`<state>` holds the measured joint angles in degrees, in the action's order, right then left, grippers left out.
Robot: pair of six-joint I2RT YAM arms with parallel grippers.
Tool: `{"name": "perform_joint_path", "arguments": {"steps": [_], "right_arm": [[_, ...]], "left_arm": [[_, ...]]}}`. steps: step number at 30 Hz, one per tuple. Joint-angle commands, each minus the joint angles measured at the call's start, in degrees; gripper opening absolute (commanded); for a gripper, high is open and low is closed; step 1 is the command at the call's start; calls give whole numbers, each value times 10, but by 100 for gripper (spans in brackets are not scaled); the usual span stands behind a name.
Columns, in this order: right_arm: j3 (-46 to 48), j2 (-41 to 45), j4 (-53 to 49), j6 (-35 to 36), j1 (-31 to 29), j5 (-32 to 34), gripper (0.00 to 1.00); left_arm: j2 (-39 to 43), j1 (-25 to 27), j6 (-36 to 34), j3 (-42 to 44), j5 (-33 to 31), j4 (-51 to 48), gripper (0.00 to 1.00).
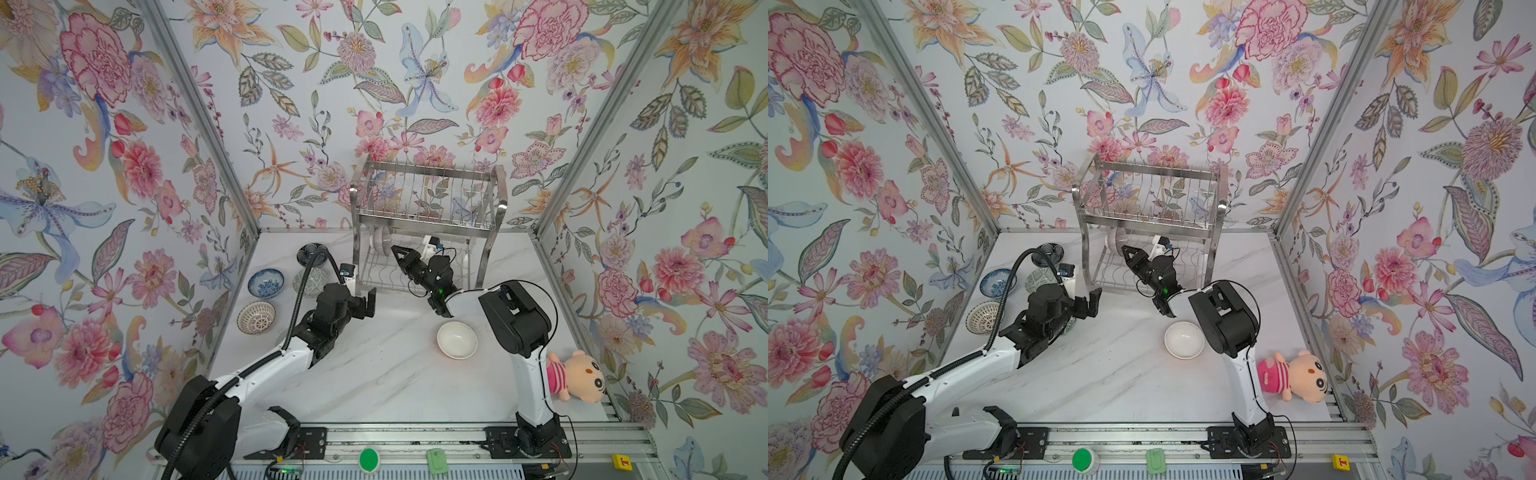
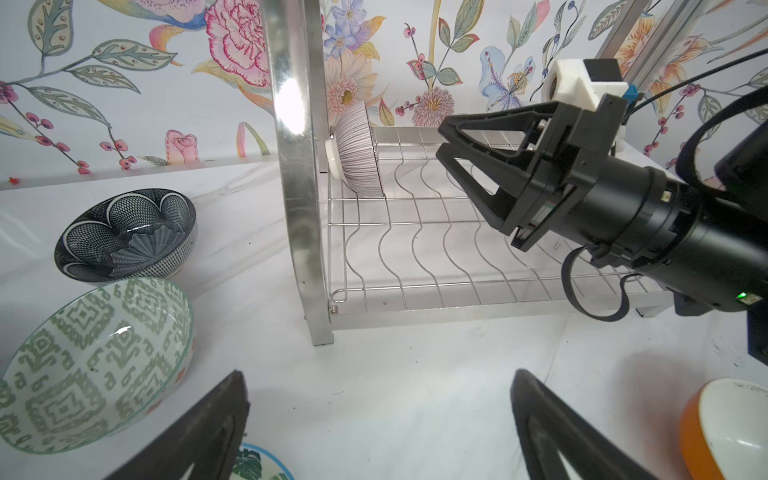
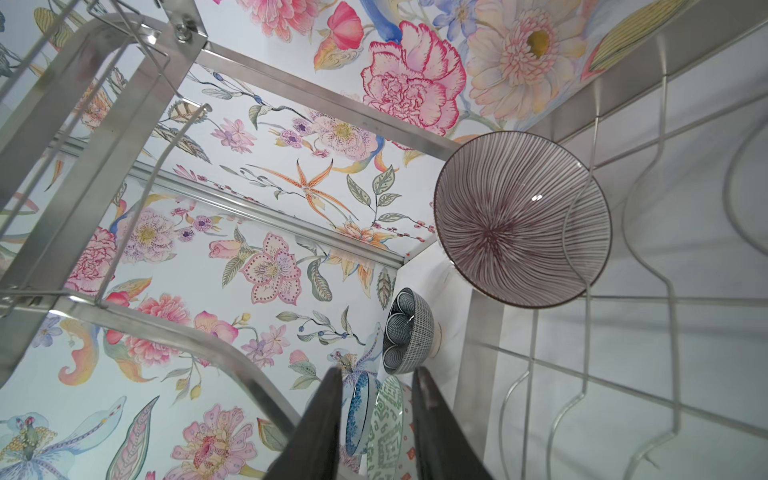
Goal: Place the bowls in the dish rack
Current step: 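Withdraw the right gripper from the rack and move it over the white bowl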
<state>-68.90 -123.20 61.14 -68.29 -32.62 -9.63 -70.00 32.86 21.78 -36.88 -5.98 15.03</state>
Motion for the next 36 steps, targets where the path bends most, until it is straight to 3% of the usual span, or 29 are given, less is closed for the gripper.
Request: {"name": "perform_joint_path", "arguments": {"steps": [1, 11, 17, 23, 24, 26, 34, 36], "right_arm": [[26, 37, -9, 32, -10, -5, 32], [118, 156, -111, 159, -39, 15, 35], [126, 249, -309, 278, -41, 59, 41], [140, 338, -507, 385, -63, 124, 65], [147, 354, -537, 396, -63, 135, 72], [164, 386, -583, 414, -64, 156, 98], [209, 523, -775, 437, -60, 261, 99], [204, 533, -832, 413, -52, 284, 99]], "left_arm": [[21, 11, 18, 15, 12, -15, 100], [47, 22, 21, 21, 8, -33, 99], [50, 31, 28, 31, 23, -11, 99], [51, 43, 24, 50, 49, 23, 99], [51, 45, 24, 55, 53, 33, 99], [47, 48, 24, 63, 58, 50, 99], [-7, 87, 32, 48, 85, 94, 99], [-26, 102, 34, 38, 86, 101, 100]]}}
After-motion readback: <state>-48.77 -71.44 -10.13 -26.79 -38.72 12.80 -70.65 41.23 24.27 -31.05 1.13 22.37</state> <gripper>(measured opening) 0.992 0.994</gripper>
